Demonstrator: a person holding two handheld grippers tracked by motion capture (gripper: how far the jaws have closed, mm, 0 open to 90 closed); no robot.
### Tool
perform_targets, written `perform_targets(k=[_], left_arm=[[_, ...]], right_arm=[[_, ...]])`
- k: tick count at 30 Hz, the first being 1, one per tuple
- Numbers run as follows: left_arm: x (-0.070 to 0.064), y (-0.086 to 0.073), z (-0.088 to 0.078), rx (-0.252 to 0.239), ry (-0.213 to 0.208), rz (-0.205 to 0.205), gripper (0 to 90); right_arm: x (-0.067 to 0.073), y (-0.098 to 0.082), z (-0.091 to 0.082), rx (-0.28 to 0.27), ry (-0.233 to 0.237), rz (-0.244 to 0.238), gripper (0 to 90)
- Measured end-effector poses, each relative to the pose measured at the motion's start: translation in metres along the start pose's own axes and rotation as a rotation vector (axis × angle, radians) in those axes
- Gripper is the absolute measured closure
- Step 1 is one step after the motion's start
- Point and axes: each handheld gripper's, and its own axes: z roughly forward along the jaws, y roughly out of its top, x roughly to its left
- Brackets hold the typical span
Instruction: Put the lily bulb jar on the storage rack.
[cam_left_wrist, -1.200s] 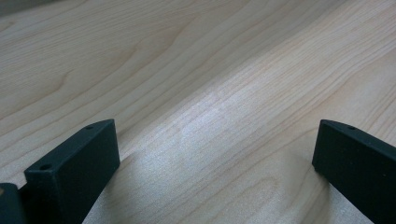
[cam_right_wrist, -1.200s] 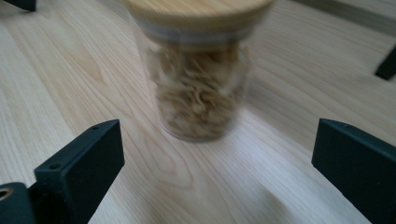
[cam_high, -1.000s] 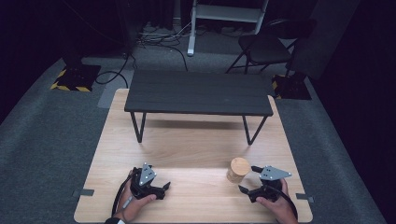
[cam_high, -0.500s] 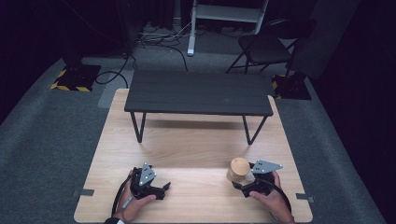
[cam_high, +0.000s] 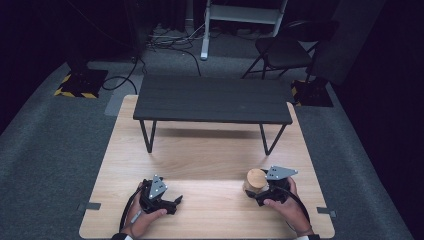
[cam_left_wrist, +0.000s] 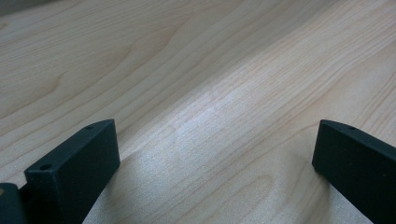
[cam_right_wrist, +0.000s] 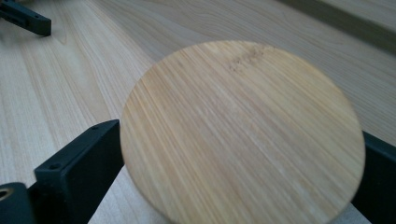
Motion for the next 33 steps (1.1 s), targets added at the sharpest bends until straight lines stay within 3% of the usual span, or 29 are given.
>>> perform_targets(k=[6, 12, 14, 28, 33], left_arm=[[0.001, 0.000, 0.000, 0.000, -0.006, 0.005, 0.6], [0.002, 0.000, 0.000, -0.002, -0.013, 0.008, 0.7], [0.002, 0.000, 0.000, -0.002, -0.013, 0.008, 0.7], [0.002, 0.000, 0.000, -0.002, -0.013, 0.008, 0.7], [0.002, 0.000, 0.000, -0.002, -0.013, 0.008, 0.7]], right_arm=[[0.001, 0.008, 0.005, 0.021, -0.004, -0.010, 2.2], [0.000, 0.010, 0.003, 0.038, -0.006, -0.018, 21.6], [0.003, 0.010, 0.003, 0.040, -0.022, -0.031, 24.3], [0.003, 0.014, -0.002, 0.034, -0.013, -0.025, 24.9], [0.006, 0.035, -0.013, 0.035, 0.002, -0.053, 24.9]])
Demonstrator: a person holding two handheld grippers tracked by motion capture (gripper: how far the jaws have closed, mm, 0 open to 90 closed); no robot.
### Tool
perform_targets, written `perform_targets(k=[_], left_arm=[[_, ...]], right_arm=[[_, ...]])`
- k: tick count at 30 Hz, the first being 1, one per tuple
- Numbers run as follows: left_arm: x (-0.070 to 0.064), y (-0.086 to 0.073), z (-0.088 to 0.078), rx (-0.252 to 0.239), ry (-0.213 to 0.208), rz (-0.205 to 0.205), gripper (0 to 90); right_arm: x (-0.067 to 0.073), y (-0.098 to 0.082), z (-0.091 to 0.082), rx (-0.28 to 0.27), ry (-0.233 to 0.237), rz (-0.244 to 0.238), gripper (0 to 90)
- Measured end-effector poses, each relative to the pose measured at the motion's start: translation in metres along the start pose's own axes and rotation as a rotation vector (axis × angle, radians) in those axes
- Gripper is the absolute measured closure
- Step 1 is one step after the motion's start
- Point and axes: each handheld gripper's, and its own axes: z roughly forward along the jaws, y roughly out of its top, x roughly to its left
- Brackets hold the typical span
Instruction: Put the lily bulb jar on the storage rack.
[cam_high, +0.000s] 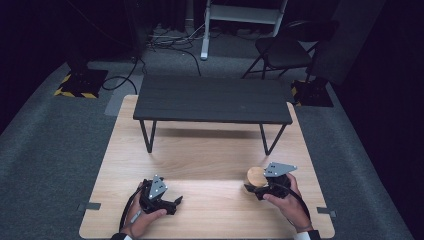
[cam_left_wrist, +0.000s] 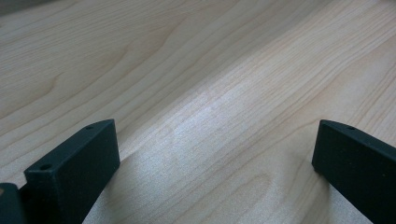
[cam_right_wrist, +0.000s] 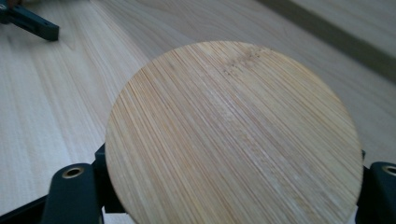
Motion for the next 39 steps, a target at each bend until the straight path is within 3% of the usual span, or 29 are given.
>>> perform_targets(k=[10, 13, 25, 31, 39], left_arm=[[0.000, 0.000, 0.000, 0.001, 0.001, 0.001, 0.7], [0.000, 0.000, 0.000, 0.000, 0.001, -0.001, 0.6], [0.000, 0.000, 0.000, 0.001, 0.002, 0.000, 0.6], [-0.001, 0.001, 0.001, 0.001, 0.006, -0.002, 0.6], [-0.001, 0.001, 0.001, 0.001, 0.009, -0.002, 0.7]], right_arm=[[-0.006, 0.052, -0.019, 0.001, 0.010, -0.033, 24.9], [-0.011, 0.077, -0.024, 0.007, 0.017, -0.043, 24.9], [-0.029, 0.139, -0.038, -0.003, 0.020, -0.059, 25.0], [-0.039, 0.164, -0.041, -0.007, 0.021, -0.048, 25.0], [-0.047, 0.202, -0.039, 0.009, 0.004, -0.069, 25.0]])
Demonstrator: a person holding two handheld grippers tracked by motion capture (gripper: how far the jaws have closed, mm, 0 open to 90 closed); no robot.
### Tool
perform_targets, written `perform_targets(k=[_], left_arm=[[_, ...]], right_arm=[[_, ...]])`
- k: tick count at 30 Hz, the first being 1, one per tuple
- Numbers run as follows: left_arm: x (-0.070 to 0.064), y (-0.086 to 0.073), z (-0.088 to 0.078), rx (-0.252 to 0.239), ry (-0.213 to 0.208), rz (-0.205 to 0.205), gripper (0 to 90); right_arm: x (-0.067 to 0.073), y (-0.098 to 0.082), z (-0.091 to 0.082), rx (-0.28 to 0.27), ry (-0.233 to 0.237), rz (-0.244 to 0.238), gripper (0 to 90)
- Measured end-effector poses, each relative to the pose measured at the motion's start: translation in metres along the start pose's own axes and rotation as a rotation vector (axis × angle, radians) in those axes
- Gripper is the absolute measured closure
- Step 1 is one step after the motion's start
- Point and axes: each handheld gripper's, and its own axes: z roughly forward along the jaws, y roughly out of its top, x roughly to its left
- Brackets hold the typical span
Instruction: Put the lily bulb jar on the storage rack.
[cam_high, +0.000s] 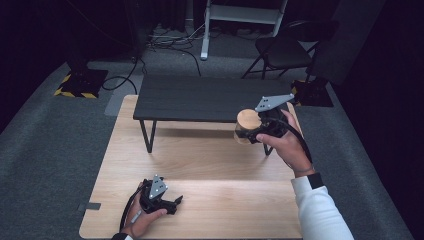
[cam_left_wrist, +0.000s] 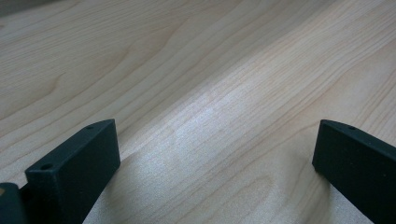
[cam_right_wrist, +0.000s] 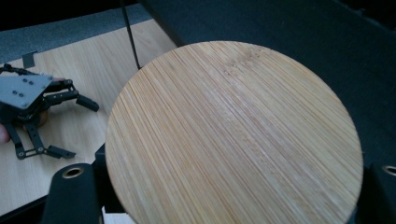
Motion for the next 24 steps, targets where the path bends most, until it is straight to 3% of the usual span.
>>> perform_targets(k=[6, 14, 24], left_arm=[[0.000, 0.000, 0.000, 0.000, 0.000, 0.000, 0.7], [-0.001, 0.001, 0.001, 0.002, 0.007, -0.004, 0.7], [-0.001, 0.001, 0.001, 0.001, 0.007, -0.004, 0.7]], right_arm=[[-0.012, 0.024, 0.002, -0.011, -0.014, 0.002, 24.9], [-0.028, 0.043, 0.015, 0.009, -0.042, 0.015, 25.0], [-0.045, 0.051, 0.032, 0.016, -0.055, 0.039, 24.9]])
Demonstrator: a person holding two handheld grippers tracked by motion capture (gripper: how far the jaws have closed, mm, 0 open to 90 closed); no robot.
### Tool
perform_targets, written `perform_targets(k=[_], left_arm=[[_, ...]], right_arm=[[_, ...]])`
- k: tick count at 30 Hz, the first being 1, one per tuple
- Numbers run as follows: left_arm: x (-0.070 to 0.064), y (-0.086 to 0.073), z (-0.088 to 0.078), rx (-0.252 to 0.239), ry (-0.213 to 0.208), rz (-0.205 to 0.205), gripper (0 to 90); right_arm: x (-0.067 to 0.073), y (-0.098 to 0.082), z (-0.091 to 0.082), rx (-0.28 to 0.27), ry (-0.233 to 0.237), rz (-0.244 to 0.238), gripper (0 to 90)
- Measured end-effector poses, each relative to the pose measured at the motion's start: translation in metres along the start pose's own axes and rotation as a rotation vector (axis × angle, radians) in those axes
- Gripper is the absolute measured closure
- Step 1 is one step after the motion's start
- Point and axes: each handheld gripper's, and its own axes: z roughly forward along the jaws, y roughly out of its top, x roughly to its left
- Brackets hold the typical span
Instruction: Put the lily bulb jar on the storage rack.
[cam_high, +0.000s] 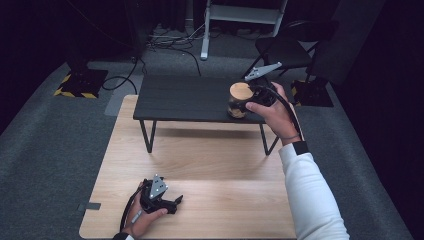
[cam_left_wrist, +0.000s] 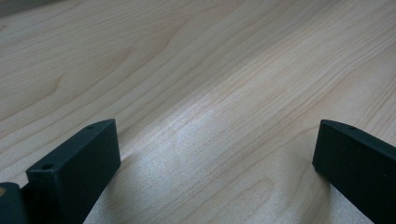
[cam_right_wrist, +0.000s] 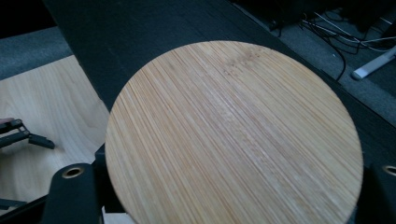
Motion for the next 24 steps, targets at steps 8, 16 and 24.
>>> perform_targets(k=[8, 16, 24], left_arm=[[0.000, 0.000, 0.000, 0.000, 0.000, 0.001, 0.8], [0.000, 0.000, 0.000, 0.000, 0.000, 0.000, 0.8], [0.000, 0.000, 0.000, 0.000, 0.000, 0.000, 0.8]], right_arm=[[-0.006, -0.001, 0.009, 0.004, 0.004, 0.020, 24.9], [-0.008, -0.008, 0.013, 0.000, -0.005, 0.040, 24.9], [-0.012, -0.020, 0.014, -0.037, 0.001, 0.062, 24.2]])
